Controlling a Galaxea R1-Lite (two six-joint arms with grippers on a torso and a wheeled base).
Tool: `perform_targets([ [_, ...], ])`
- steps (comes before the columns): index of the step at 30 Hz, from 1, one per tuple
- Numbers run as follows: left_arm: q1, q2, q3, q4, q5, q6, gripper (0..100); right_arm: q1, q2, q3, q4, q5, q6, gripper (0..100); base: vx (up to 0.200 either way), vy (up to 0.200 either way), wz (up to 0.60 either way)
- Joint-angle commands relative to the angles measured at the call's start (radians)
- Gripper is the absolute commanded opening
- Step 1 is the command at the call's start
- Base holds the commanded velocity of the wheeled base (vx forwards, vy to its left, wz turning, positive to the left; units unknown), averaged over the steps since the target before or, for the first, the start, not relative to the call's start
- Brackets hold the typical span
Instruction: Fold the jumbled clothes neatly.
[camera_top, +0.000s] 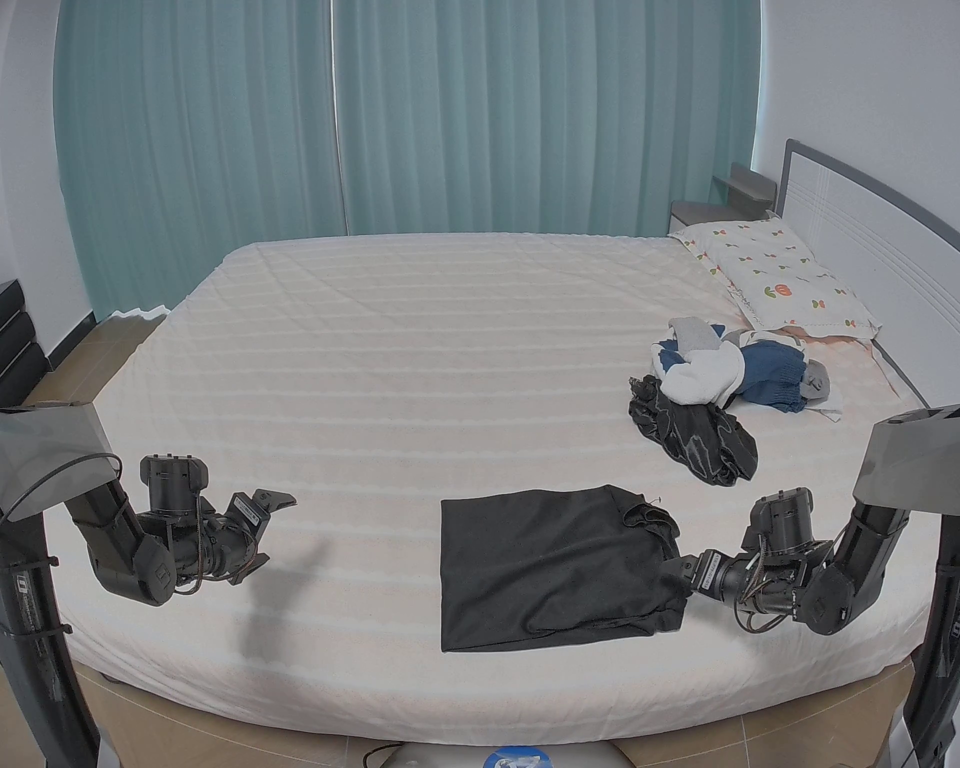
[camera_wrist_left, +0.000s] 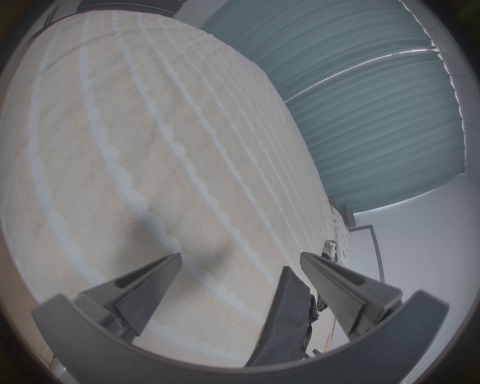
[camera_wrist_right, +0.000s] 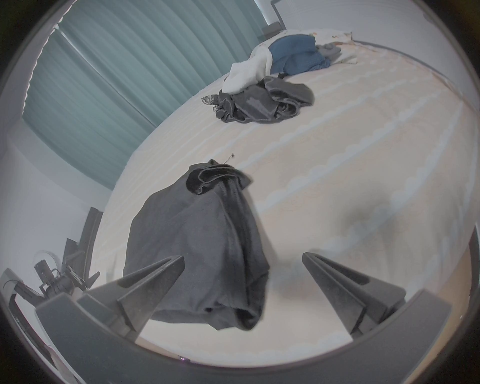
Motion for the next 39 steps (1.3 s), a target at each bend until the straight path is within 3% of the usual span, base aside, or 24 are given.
perform_targets([
  [1,0.000,0.002,-0.001,-0.002,0.000,0.000,100,0.039,0.110,-0.075,-0.003,0.013,0.030,100,0.000,0.000,0.00],
  [4,0.000,0.002,-0.002,0.000,0.000,0.000,100,0.042,0.137,-0.090,-0.003,0.013,0.030,100,0.000,0.000,0.00],
  [5,0.000,0.002,-0.002,0.000,0.000,0.000,100,0.042,0.142,-0.092,-0.003,0.010,0.030,0,0.000,0.000,0.00],
  [22,0.000,0.002,-0.001,-0.002,0.000,-0.001,100,0.020,0.075,-0.001,-0.004,0.012,0.025,0,0.000,0.000,0.00],
  [23,0.000,0.002,-0.001,-0.002,0.000,-0.001,100,0.020,0.084,-0.008,-0.004,0.012,0.026,100,0.000,0.000,0.00],
  [33,0.000,0.005,-0.010,-0.002,0.009,-0.004,100,0.010,-0.014,-0.055,-0.072,0.013,0.057,100,0.000,0.000,0.00],
  [39,-0.001,0.005,-0.010,0.000,0.014,-0.009,100,0.065,0.048,-0.196,-0.038,0.012,0.106,100,0.000,0.000,0.00],
])
